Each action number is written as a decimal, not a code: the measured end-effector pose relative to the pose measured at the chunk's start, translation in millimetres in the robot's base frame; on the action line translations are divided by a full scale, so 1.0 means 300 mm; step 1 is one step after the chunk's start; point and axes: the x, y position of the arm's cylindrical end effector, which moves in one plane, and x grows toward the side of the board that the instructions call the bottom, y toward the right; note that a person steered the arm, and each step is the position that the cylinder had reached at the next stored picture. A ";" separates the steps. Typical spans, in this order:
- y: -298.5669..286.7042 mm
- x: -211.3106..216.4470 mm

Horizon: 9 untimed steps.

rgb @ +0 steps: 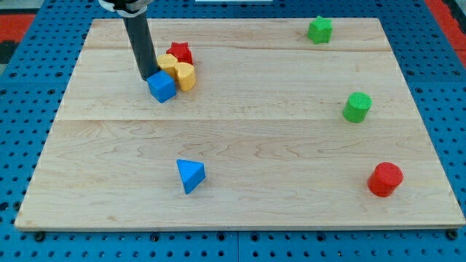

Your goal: Slightly move the red star into the yellow blocks

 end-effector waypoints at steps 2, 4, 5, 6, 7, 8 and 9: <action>-0.083 0.000; -0.001 -0.348; 0.139 -0.356; 0.181 -0.332; 0.224 -0.283; 0.258 -0.228; 0.300 -0.223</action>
